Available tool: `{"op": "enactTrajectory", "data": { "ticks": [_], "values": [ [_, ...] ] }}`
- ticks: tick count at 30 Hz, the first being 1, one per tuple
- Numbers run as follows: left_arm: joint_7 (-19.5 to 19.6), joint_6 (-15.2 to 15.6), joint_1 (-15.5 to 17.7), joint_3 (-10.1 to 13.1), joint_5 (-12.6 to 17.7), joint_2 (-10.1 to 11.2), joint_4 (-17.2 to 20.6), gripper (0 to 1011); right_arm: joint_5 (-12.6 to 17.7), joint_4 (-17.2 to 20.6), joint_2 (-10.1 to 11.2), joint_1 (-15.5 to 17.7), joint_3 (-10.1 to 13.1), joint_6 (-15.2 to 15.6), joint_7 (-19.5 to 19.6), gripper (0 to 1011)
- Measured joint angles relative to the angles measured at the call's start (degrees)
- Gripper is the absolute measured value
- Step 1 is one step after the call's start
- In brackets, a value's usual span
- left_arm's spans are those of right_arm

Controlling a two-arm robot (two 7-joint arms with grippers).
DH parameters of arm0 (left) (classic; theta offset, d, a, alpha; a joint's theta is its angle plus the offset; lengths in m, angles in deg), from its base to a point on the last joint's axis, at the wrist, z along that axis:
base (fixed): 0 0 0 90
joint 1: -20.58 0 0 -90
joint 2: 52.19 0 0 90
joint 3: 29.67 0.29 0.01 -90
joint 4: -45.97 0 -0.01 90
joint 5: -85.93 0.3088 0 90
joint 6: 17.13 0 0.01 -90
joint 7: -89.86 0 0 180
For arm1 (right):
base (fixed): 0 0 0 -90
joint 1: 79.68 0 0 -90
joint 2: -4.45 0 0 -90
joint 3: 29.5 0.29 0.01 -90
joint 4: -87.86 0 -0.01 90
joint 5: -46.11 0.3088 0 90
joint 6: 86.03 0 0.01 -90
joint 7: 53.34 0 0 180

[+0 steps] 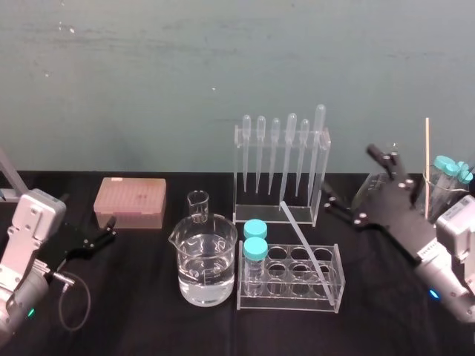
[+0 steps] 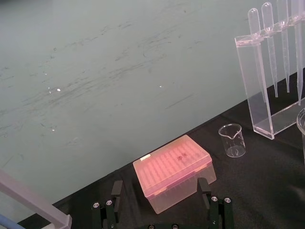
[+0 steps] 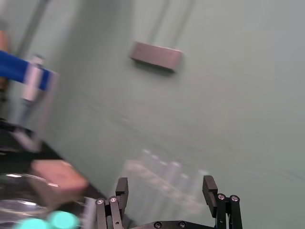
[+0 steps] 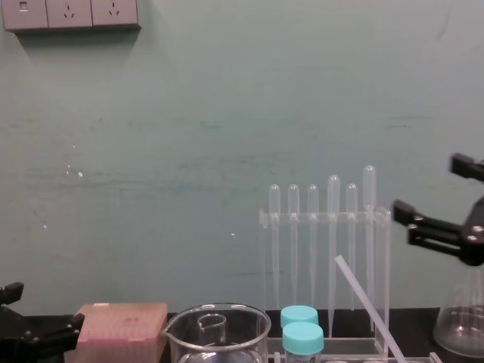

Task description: Pick up the stirring rod with one hand, then place it down.

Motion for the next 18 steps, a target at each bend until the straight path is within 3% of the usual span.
{"op": "enactTrajectory", "data": {
  "ticks": [1,3,4,6,9,13,18],
  "values": [
    [0.0,0.0,0.0,0.0,0.0,0.0,0.0,1000,0.0,0.0,0.0,0.0,0.0,0.0,0.0,1000],
    [0.0,0.0,0.0,0.0,0.0,0.0,0.0,1000,3.6,-0.5,0.0,-1.1,-1.2,0.3,-4.9,1000],
    [0.0,0.0,0.0,0.0,0.0,0.0,0.0,1000,6.8,-1.0,0.0,-2.1,-2.0,1.5,-8.6,1000],
    [0.0,0.0,0.0,0.0,0.0,0.0,0.0,1000,9.9,-1.6,-0.1,-2.9,-2.7,3.3,-12.3,1000],
    [0.0,0.0,0.0,0.0,0.0,0.0,0.0,1000,18.1,-3.5,-0.7,-4.9,-3.9,11.0,-20.4,1000],
    [0.0,0.0,0.0,0.0,0.0,0.0,0.0,1000,22.5,-5.3,-1.6,-6.3,-4.3,17.6,-24.2,1000],
    [0.0,0.0,0.0,0.0,0.0,0.0,0.0,1000,24.1,-7.0,-2.5,-7.3,-4.4,22.7,-25.9,1000]
  ]
}}
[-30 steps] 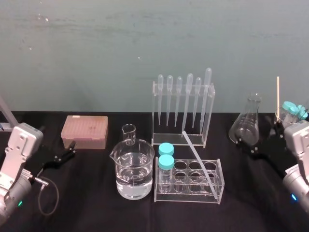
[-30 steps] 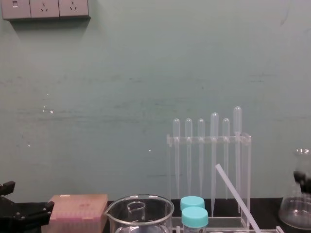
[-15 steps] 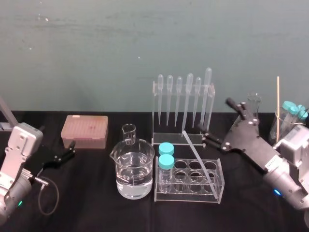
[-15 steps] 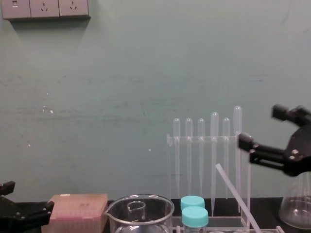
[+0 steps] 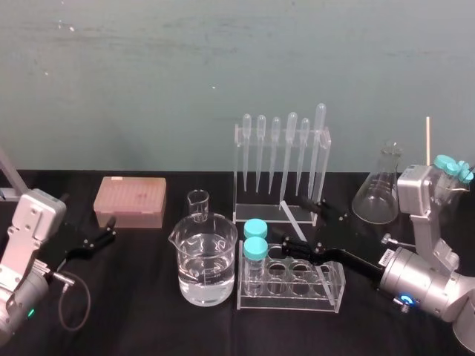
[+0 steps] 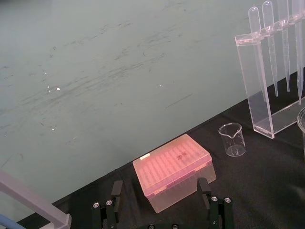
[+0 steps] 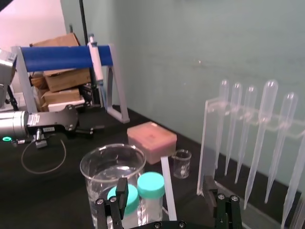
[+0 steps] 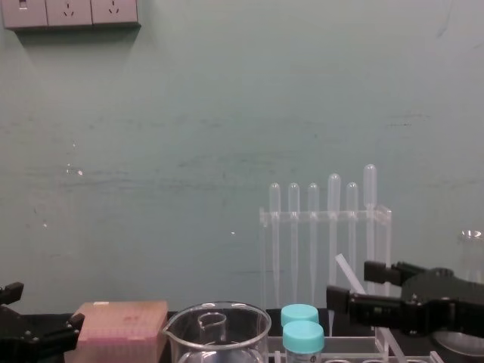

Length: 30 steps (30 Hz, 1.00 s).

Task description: Pick up the stirring rod with one hand, then place it down.

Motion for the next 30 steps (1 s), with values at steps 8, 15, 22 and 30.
{"op": "enactTrajectory", "data": {
  "ticks": [8,15,22,30],
  "values": [
    [0.0,0.0,0.0,0.0,0.0,0.0,0.0,1000,0.1,-1.8,-1.1,-0.8,0.4,3.0,-0.6,1000],
    [0.0,0.0,0.0,0.0,0.0,0.0,0.0,1000,0.1,-1.8,-1.0,-0.7,0.4,2.8,-0.5,1000],
    [0.0,0.0,0.0,0.0,0.0,0.0,0.0,1000,0.0,-1.6,-0.9,-0.7,0.4,2.5,-0.5,1000],
    [0.0,0.0,0.0,0.0,0.0,0.0,0.0,1000,-0.1,-1.5,-0.9,-0.7,0.4,2.3,-0.5,837]
  ]
}}
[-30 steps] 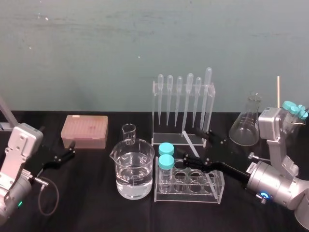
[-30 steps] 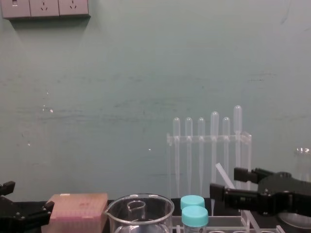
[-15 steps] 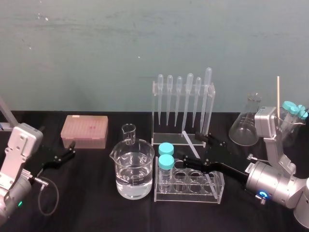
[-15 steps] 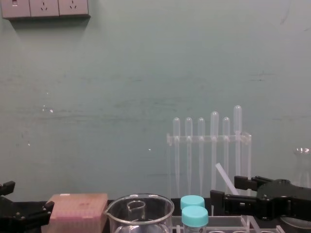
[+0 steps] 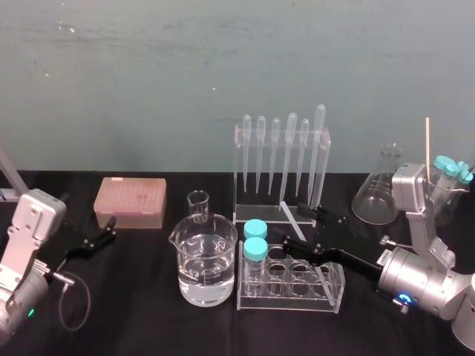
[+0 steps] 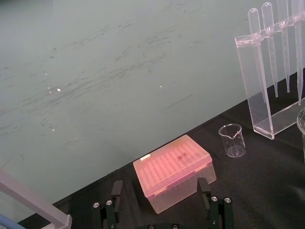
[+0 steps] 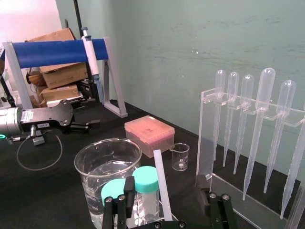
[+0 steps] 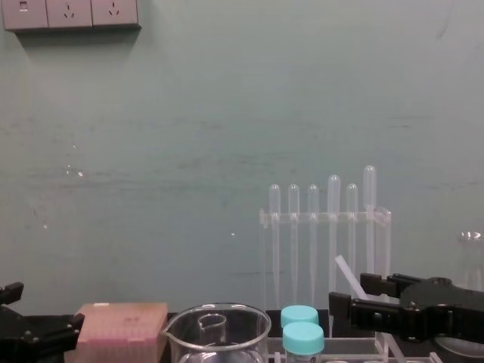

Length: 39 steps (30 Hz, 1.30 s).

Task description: Pick up the stirring rod with one hand, then place it down.

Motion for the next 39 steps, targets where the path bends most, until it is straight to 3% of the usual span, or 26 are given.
{"op": "enactTrajectory", "data": {
  "ticks": [10,14,23,30,34,38,39],
  "values": [
    [0.0,0.0,0.0,0.0,0.0,0.0,0.0,1000,0.0,0.1,0.0,0.0,0.0,-0.1,0.0,565],
    [0.0,0.0,0.0,0.0,0.0,0.0,0.0,1000,0.0,0.1,0.1,0.0,0.0,-0.1,0.0,396],
    [0.0,0.0,0.0,0.0,0.0,0.0,0.0,1000,0.0,0.1,0.1,0.0,0.0,-0.2,0.0,121],
    [0.0,0.0,0.0,0.0,0.0,0.0,0.0,1000,0.0,0.1,0.0,0.1,0.0,-0.2,0.0,69],
    [0.0,0.0,0.0,0.0,0.0,0.0,0.0,1000,-0.5,0.3,-0.4,0.5,1.1,-2.2,-0.1,69],
    [0.0,0.0,0.0,0.0,0.0,0.0,0.0,1000,-3.1,2.0,-0.5,1.1,2.5,-6.5,0.8,69],
    [0.0,0.0,0.0,0.0,0.0,0.0,0.0,1000,-4.9,2.9,-0.6,1.3,3.0,-9.2,2.0,69]
  ]
}}
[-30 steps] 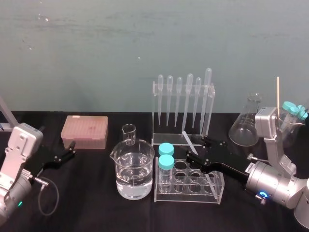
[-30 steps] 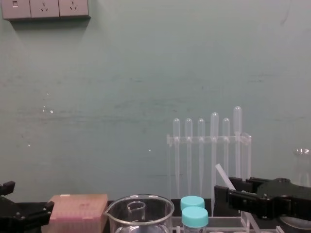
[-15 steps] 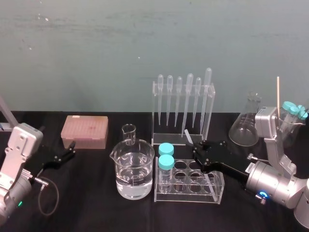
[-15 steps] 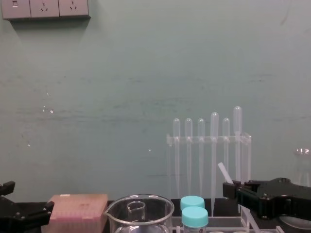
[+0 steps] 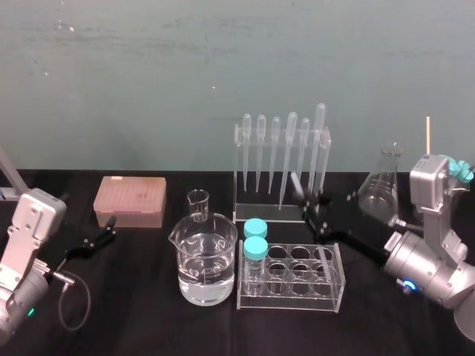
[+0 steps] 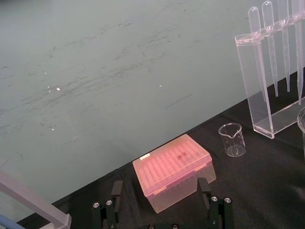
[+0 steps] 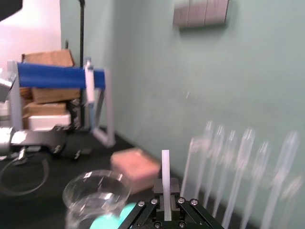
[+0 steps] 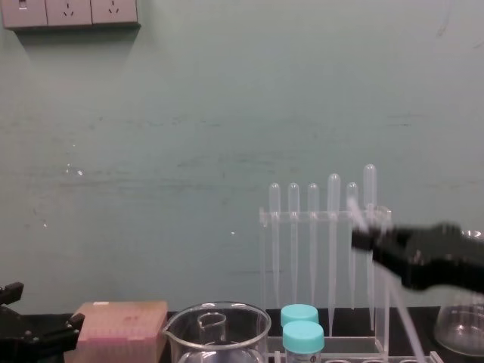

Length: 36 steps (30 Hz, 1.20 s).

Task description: Pick up the stirring rod with one hand, then place it down.

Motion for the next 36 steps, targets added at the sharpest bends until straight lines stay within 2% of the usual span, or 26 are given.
{"op": "enactTrajectory", "data": {
  "ticks": [2,3,4,5,8,13,16,20,23,30,36],
  "values": [
    [0.0,0.0,0.0,0.0,0.0,0.0,0.0,1000,-1.8,0.7,-0.2,0.2,0.6,-2.5,1.1,69],
    [0.0,0.0,0.0,0.0,0.0,0.0,0.0,1000,-3.4,1.1,-0.5,0.2,1.2,-5.2,2.0,68],
    [0.0,0.0,0.0,0.0,0.0,0.0,0.0,1000,-3.4,1.1,-0.5,0.2,1.2,-5.2,2.0,69],
    [0.0,0.0,0.0,0.0,0.0,0.0,0.0,1000,-4.3,1.3,-0.9,0.2,1.7,-7.4,2.5,69],
    [0.0,0.0,0.0,0.0,0.0,0.0,0.0,1000,-5.2,1.2,-1.9,0.0,2.8,-11.2,2.9,69],
    [0.0,0.0,0.0,0.0,0.0,0.0,0.0,1000,-4.2,1.1,-3.3,0.1,4.3,-15.0,2.2,68],
    [0.0,0.0,0.0,0.0,0.0,0.0,0.0,1000,-0.7,0.7,-4.3,0.7,5.4,-16.8,0.2,68],
    [0.0,0.0,0.0,0.0,0.0,0.0,0.0,1000,4.4,-0.2,-5.0,1.4,6.4,-16.7,-2.8,69],
    [0.0,0.0,0.0,0.0,0.0,0.0,0.0,1000,6.7,-0.6,-5.2,2.2,6.9,-14.7,-3.7,69],
    [0.0,0.0,0.0,0.0,0.0,0.0,0.0,1000,6.6,-1.0,-5.1,3.5,7.5,-11.0,-2.9,68],
    [0.0,0.0,0.0,0.0,0.0,0.0,0.0,1000,6.5,-1.0,-5.1,3.5,7.5,-10.9,-2.8,69]
  ]
}}
